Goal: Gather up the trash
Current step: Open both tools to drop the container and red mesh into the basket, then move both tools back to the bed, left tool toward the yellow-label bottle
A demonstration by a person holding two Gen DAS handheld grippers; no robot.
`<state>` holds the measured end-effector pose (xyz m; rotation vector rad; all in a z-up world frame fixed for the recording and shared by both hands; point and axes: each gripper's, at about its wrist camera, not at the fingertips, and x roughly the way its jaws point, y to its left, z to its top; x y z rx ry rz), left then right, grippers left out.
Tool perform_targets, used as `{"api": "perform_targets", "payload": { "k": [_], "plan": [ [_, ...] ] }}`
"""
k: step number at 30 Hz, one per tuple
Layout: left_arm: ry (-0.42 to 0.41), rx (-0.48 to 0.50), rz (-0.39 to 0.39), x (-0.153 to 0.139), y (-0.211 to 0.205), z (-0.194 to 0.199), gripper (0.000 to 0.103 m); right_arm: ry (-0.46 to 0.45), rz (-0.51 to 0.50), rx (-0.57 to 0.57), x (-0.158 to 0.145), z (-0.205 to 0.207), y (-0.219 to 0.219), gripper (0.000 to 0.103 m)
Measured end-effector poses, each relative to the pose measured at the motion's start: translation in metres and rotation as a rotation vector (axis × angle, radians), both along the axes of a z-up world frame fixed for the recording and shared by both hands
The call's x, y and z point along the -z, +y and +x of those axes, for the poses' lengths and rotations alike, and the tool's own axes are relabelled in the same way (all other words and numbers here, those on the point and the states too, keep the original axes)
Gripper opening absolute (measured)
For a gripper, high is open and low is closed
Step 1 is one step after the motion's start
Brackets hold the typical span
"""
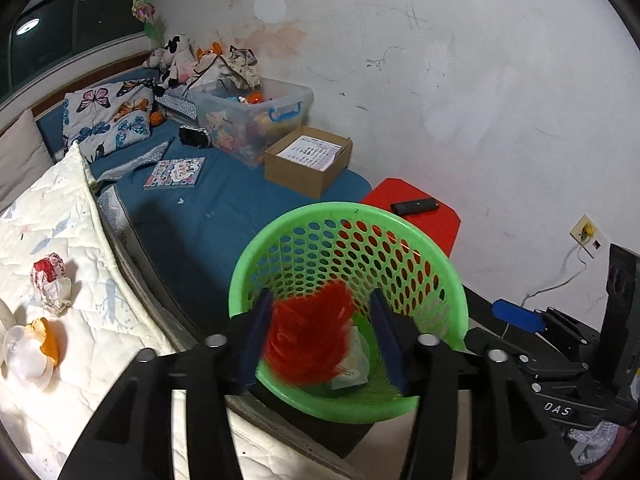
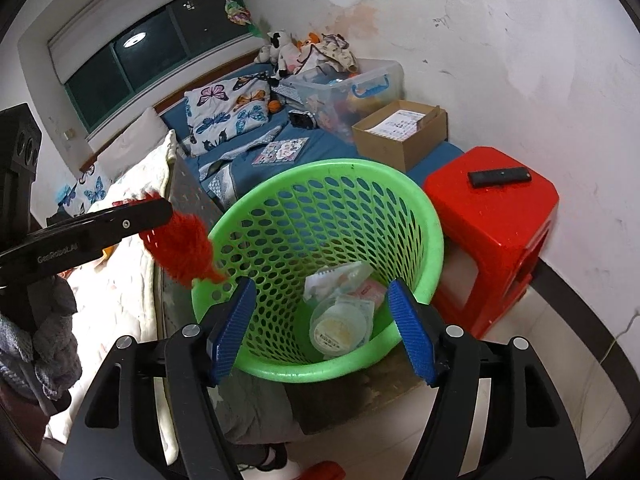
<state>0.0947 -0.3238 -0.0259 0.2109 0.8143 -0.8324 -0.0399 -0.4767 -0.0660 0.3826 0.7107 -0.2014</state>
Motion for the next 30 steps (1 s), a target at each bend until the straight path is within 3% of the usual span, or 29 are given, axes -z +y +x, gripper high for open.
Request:
{"api": "perform_targets", "payload": {
  "k": [9, 17, 24, 30],
  "plan": [
    [0.022, -0.042, -0.040, -0.005, 0.030, 0.000, 0.060, -0.008, -0.007, -0.018, -0.005, 0.001, 0.011, 0.070],
    [0.015, -0.173, -0.047, -0.010, 0.083, -0.001, 0.060, -0.024, -0.016, -0.065, -0.016, 0.011, 0.030, 0.072],
    [0.043, -0.401, -0.034, -0.011, 0.150, 0.009, 0.060, -0.045, -0.028, -0.137, -0.024, 0.026, 0.056, 0.073],
    [0.067, -0.661, -0.033, -0.018, 0.222, 0.025, 0.062, -0.061, -0.027, -0.207, -0.030, 0.042, 0.079, 0.073]
  ]
}}
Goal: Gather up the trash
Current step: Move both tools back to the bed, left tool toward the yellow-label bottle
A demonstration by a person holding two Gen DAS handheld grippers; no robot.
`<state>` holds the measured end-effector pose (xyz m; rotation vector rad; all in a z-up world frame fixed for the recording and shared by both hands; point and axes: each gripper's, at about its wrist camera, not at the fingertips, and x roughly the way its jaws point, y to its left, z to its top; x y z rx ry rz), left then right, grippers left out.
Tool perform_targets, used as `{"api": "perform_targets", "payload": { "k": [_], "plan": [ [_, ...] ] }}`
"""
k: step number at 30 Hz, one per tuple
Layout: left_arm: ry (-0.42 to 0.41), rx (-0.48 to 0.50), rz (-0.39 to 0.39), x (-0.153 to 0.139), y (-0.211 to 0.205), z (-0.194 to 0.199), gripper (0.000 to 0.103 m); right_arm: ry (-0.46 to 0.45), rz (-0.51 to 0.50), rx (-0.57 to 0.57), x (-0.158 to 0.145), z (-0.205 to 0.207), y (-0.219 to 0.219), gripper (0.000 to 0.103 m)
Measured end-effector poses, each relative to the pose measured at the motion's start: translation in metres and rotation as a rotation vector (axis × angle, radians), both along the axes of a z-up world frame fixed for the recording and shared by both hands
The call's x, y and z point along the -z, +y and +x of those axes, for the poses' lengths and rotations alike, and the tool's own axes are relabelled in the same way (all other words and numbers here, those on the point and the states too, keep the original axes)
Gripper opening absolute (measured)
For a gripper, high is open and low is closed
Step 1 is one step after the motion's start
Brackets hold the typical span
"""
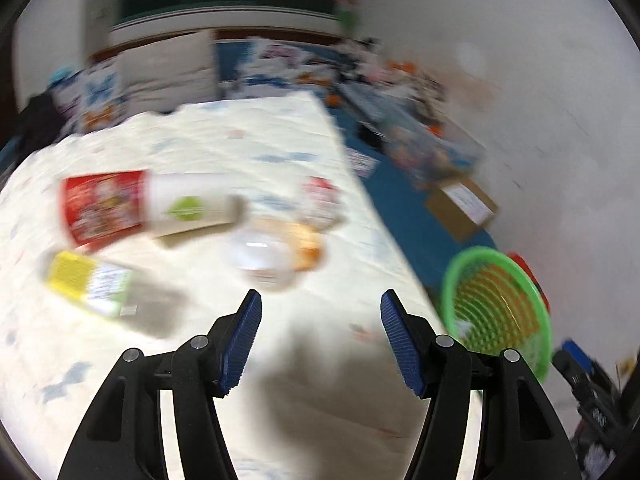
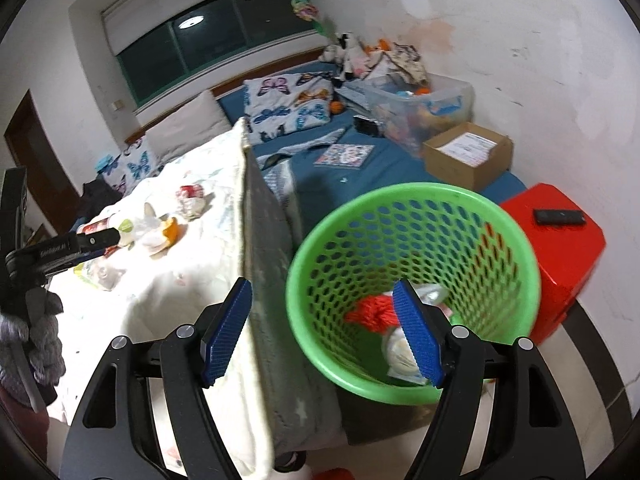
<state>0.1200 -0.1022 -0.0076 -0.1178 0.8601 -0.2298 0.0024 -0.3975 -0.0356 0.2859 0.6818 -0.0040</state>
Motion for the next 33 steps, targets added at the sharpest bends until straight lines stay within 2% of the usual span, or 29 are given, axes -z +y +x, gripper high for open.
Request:
{"api": "perform_targets", "payload": {
  "k": [4, 6, 12, 17, 29, 33],
  "plan": [
    [0.014, -0.160, -0.009, -0.004, 0.044, 0.005, 0.064, -0.002, 0.007, -0.043, 0.000, 0.011, 0.012, 0.073],
    [0.033, -0.243, -0.026, -0.006, 0.068, 0.009, 0.069, -0.002, 0.010, -0.066, 0.001, 0.016, 0.019, 0.073],
    [0.069, -0.435, -0.058, -0.007, 0.116, 0.019, 0.077, -0.004, 0.019, -0.123, 0.001, 0.028, 0.037, 0.073],
    [0.132, -0.576, -0.081, 0.002, 0.149, 0.036, 0.078, -0.005, 0.023, -0.158, 0.002, 0.032, 0.047, 0.073],
    [0.258, -0.706, -0.173, 0.039, 0.175, 0.067, 0.078, 0.026, 0.030, -0.192, 0.011, 0.039, 0.056, 0.074],
    [0.267, -0.730, -0.156, 0.044, 0.175, 0.073, 0.078, 0.033, 0.034, -0.196, 0.013, 0.041, 0.059, 0.074]
  ]
}}
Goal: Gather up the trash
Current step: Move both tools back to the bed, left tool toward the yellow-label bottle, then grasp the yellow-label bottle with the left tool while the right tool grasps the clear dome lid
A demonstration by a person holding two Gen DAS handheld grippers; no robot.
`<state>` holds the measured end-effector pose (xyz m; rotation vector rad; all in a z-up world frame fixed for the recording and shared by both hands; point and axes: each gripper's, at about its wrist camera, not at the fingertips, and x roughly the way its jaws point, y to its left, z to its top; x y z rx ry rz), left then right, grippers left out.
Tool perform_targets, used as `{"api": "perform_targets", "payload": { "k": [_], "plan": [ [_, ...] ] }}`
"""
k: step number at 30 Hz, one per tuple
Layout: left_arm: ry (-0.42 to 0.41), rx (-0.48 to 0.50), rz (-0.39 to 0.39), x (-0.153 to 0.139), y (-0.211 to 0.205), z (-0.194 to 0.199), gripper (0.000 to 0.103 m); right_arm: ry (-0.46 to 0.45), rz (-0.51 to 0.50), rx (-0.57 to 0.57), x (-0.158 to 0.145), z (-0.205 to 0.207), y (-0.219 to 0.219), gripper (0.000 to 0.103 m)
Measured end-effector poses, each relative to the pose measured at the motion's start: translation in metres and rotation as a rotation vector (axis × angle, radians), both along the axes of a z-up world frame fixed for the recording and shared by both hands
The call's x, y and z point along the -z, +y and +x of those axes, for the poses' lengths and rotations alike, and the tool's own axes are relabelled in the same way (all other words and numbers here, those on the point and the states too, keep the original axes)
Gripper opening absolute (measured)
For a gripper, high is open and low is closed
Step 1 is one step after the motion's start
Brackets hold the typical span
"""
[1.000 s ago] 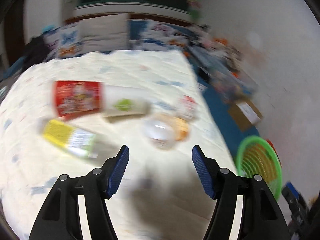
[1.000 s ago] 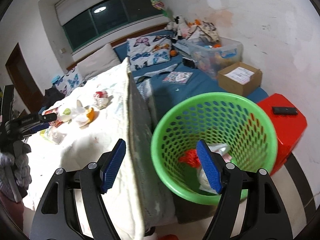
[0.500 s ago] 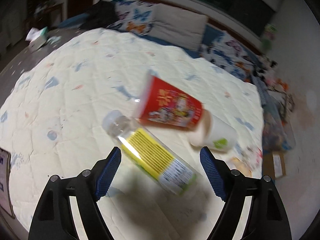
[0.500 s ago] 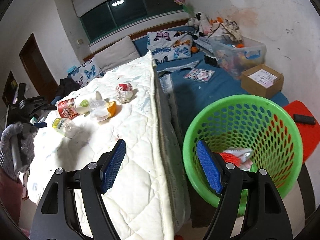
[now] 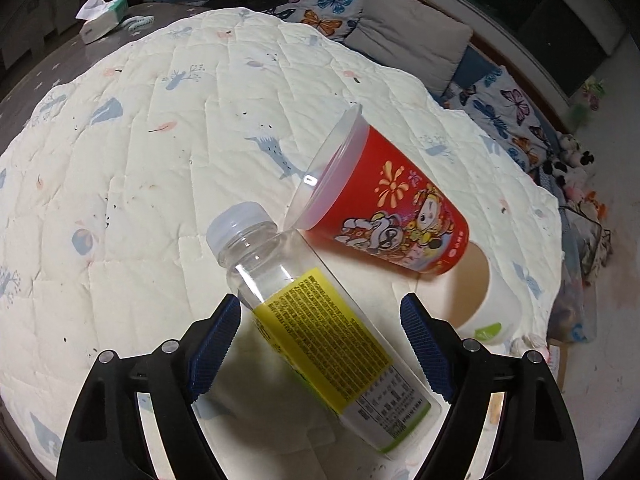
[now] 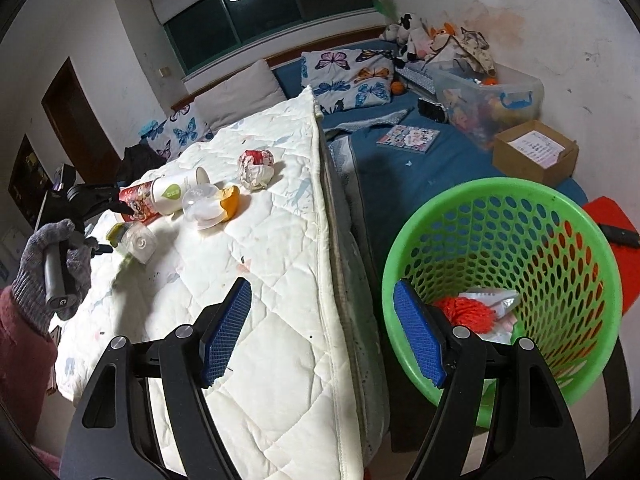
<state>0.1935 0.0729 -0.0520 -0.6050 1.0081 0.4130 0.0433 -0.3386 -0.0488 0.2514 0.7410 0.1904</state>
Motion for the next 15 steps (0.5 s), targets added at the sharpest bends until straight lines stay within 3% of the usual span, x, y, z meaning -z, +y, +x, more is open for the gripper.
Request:
{"api": "perform_targets", "payload": {
  "k": [10, 15],
  "plan": [
    [0.077, -0.052, -0.074, 0.023, 0.004, 0.002, 0.078, 0.015, -0.004, -0.022, 0.004, 0.004, 0.009, 0.074],
    [0.061, -0.043, -0.091, 0.026, 0.001, -0.003, 0.071, 0.013, -0.005, -0.029, 0.003, 0.005, 0.013, 0.074]
  ]
}}
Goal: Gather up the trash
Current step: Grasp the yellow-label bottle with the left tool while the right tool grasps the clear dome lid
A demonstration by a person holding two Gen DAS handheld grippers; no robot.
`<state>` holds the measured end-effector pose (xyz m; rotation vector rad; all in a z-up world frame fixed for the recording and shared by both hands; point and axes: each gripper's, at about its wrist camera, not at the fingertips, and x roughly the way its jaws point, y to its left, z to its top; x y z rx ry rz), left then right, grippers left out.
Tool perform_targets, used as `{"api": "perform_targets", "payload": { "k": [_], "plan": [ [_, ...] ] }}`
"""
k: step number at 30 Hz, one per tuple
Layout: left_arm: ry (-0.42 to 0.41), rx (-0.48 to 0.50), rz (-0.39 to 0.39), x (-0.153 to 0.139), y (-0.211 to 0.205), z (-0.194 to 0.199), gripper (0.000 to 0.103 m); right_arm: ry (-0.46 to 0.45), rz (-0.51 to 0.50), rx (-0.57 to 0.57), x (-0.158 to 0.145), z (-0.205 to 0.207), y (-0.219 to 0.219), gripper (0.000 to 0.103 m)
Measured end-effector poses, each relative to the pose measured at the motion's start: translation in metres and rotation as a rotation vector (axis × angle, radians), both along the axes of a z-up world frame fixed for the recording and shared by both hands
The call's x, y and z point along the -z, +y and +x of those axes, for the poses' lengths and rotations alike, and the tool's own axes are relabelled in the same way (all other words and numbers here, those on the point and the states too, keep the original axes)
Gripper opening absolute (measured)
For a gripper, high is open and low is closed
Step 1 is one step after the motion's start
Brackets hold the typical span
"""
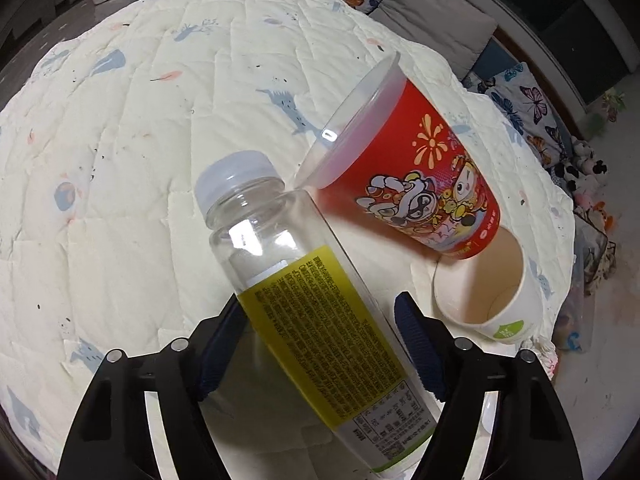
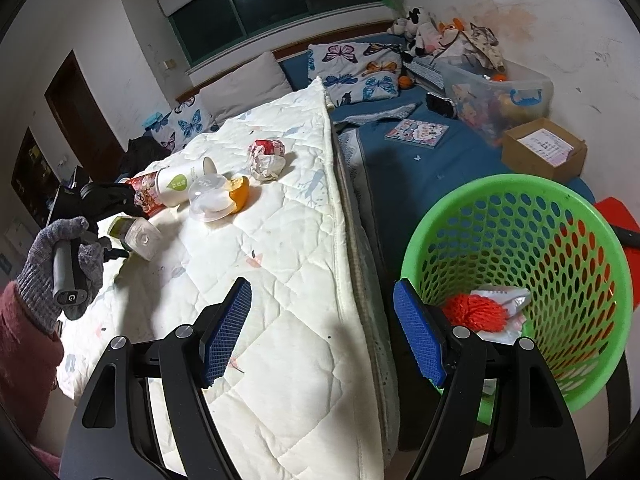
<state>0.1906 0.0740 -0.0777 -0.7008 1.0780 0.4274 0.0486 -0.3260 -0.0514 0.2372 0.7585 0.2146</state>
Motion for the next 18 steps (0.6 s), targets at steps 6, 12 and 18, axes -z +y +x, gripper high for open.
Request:
{"api": "perform_targets", "payload": {
  "k": [6, 12, 18],
  "plan": [
    [-0.043, 0.062, -0.034, -0.005, 0.002, -0.014, 0.057, -0.011, 0.002, -0.012, -0.005, 0.003, 0.005, 0.074],
    [-0.081, 0.150, -0.020, -0.011, 0.001, -0.037, 0.050, -0.019, -0.012, -0.058, -0.013, 0.016, 0.024, 0.074],
    [-0.126, 0.226, -0.002, -0.016, 0.002, -0.063, 0.049, -0.016, -0.021, -0.128, -0.018, 0.037, 0.054, 0.074]
  ]
}}
